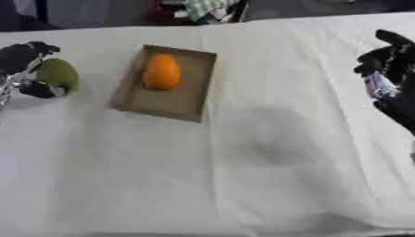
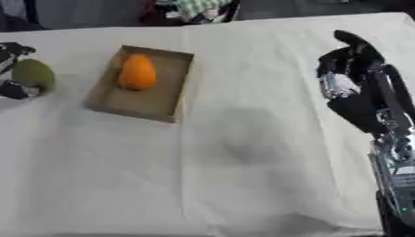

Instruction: Pick up objects on the table and place them in the box.

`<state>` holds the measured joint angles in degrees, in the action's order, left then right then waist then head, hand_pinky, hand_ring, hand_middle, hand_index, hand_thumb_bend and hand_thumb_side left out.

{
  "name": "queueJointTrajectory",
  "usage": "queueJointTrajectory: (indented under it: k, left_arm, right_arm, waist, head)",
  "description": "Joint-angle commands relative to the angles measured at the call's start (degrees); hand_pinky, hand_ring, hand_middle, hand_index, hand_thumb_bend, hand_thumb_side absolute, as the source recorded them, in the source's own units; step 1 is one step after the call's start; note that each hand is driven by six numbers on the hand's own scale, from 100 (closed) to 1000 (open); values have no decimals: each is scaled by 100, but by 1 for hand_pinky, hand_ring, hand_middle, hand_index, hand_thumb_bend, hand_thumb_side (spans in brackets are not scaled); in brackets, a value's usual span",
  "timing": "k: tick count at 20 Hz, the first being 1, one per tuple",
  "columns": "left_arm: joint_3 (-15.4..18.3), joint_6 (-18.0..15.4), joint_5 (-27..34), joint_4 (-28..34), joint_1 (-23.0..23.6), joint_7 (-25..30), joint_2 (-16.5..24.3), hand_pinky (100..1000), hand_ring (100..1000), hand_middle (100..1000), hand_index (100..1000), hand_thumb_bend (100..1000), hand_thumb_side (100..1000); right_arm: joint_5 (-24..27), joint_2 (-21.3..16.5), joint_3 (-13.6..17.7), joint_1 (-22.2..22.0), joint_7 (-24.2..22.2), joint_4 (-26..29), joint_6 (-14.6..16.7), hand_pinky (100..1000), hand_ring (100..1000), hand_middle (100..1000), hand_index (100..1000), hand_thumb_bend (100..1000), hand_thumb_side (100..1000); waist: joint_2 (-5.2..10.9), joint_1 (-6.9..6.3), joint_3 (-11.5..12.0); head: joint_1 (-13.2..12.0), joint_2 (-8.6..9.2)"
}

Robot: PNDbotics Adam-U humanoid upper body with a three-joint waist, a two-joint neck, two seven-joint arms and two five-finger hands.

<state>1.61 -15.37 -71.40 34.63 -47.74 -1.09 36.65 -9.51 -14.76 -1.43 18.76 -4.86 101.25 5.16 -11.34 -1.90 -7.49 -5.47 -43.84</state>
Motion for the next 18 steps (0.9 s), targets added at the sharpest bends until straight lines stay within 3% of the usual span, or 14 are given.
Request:
queueJointTrajectory:
  k: [1,2,3,6,12,18]
  left_arm:
    - [68,25,-76,15,-86,26,133,607,530,585,761,190,114]
    - [71,34,-77,28,-80,-14,136,607,530,585,761,190,114]
    - [78,34,-64,60,-87,-66,143,564,473,505,686,113,119]
    - [78,-54,195,379,-128,-318,186,536,437,455,633,100,133]
    - [-128,-331,1152,1201,-363,-340,85,541,417,427,621,100,164]
    - [-445,-465,1441,1412,-765,-85,-586,565,452,463,661,100,170]
  right_arm:
    - [-1,-63,27,91,-4,48,9,741,629,618,915,100,446]
    - [-1,-64,28,92,-3,47,9,741,629,618,915,100,446]
    - [-1,-65,29,90,-3,45,9,741,629,618,915,100,446]
    - [-2,-69,27,82,-5,39,9,741,629,618,915,100,446]
    - [3,-63,9,86,-26,35,15,741,629,619,915,100,447]
    - [14,-30,-17,103,-51,36,22,741,629,618,914,100,446]
  waist:
    - [67,8,-9]
    - [67,8,-10]
    - [70,8,-9]
    - [82,3,11]
    - [104,15,45]
    - [96,53,-36]
  head:
    - [0,-28]
    - [1,-28]
    - [3,-28]
    - [13,-28]
    - [6,-28]
    - [-94,-28]
